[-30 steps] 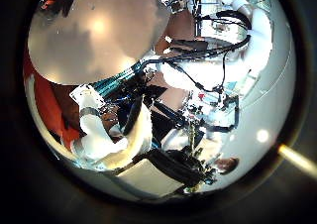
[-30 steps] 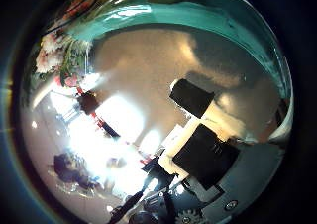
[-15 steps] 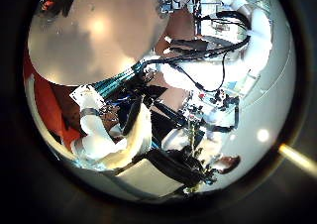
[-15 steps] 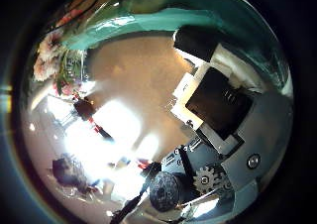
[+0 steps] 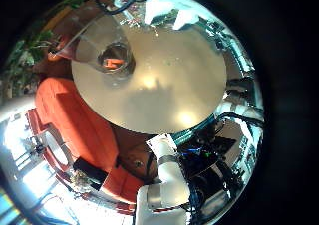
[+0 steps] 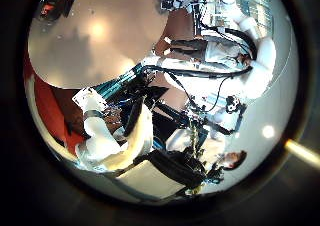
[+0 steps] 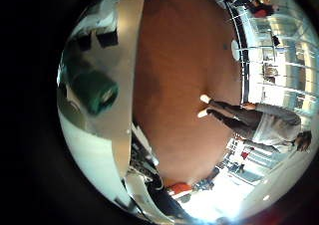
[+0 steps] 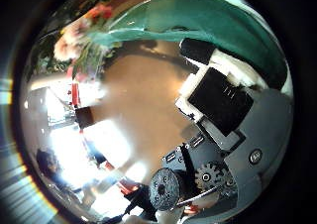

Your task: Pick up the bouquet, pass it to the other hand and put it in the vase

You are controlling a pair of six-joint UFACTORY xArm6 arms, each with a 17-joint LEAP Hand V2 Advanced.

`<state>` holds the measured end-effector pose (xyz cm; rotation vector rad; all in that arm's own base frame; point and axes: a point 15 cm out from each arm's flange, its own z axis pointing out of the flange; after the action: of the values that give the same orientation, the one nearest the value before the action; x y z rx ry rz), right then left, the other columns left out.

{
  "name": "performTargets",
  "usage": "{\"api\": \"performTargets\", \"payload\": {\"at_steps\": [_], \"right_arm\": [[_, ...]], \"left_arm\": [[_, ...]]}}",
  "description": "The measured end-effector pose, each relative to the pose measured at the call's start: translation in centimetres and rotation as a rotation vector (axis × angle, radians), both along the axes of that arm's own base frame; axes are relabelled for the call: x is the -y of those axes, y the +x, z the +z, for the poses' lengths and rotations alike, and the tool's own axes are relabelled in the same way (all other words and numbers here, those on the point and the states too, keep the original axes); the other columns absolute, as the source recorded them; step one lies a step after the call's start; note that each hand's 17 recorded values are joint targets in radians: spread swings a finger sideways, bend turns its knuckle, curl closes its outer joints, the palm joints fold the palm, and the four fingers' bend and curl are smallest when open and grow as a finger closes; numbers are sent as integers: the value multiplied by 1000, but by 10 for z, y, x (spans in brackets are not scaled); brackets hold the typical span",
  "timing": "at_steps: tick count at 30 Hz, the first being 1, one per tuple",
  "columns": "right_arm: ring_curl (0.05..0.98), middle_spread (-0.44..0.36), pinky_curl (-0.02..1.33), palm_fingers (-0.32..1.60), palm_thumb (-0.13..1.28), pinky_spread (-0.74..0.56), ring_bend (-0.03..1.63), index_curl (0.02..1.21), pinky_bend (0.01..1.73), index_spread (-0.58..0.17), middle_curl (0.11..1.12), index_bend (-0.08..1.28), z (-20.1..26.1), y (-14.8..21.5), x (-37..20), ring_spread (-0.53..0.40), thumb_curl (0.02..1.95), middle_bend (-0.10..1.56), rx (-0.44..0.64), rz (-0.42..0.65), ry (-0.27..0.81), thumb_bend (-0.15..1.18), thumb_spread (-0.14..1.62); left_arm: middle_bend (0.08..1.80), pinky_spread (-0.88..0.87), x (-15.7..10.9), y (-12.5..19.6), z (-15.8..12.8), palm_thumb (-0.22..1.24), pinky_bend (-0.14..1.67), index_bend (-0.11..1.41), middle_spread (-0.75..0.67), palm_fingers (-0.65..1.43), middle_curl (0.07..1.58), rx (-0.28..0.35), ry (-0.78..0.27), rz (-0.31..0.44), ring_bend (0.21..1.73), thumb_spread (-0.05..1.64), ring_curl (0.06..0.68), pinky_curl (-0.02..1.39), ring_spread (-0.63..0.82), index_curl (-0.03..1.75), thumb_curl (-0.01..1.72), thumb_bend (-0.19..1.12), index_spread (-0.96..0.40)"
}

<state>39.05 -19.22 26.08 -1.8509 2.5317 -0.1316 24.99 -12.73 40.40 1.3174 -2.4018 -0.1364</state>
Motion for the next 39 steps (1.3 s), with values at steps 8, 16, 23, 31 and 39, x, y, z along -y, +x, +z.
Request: {"api": "performTargets", "payload": {"at_steps": [8, 16, 23, 31, 39], "right_arm": [[700, -167, 673, 1139, 1171, -199, 1433, 976, 1371, -301, 896, 1111, 78, -16, -37, -203, 779, 1310, 178, 31, 106, 59, 888], [708, -149, 716, 1138, 1159, -193, 1446, 963, 1348, -268, 873, 1131, 146, -47, -66, -195, 864, 1332, 371, 35, 320, 38, 874], [709, -140, 747, 1138, 1149, -194, 1449, 950, 1325, -252, 854, 1142, 190, -59, -92, -191, 930, 1345, 519, 51, 522, 24, 871], [710, -135, 787, 1141, 1141, -198, 1453, 934, 1297, -237, 833, 1161, 224, -66, -134, -189, 1003, 1357, 639, 165, 890, 8, 869], [710, -132, 821, 1139, 1137, -197, 1461, 924, 1277, -230, 818, 1171, 249, -79, -172, -188, 1063, 1367, 648, 368, 1247, -3, 867]], "left_arm": [[181, 537, 0, -1, 6, 359, 200, 181, 461, 81, 284, 12, -9, -4, 429, 1163, 205, 324, 577, 355, 312, -19, 76], [188, 532, 5, 6, 28, 359, 194, 188, 447, 119, 289, 56, -61, 27, 428, 1163, 206, 318, 563, 361, 312, -19, 65], [203, 500, 6, 13, 55, 362, 176, 202, 385, 214, 308, 80, -242, 129, 433, 1166, 205, 298, 534, 382, 313, -18, 60], [228, 468, 15, 27, 85, 365, 172, 200, 309, 286, 338, 82, -506, 229, 444, 1173, 204, 273, 497, 405, 314, -19, 64], [228, 455, 43, 40, 117, 309, 189, 171, 292, 270, 353, 61, -779, 271, 475, 1146, 207, 268, 490, 398, 312, -28, 99]]}}
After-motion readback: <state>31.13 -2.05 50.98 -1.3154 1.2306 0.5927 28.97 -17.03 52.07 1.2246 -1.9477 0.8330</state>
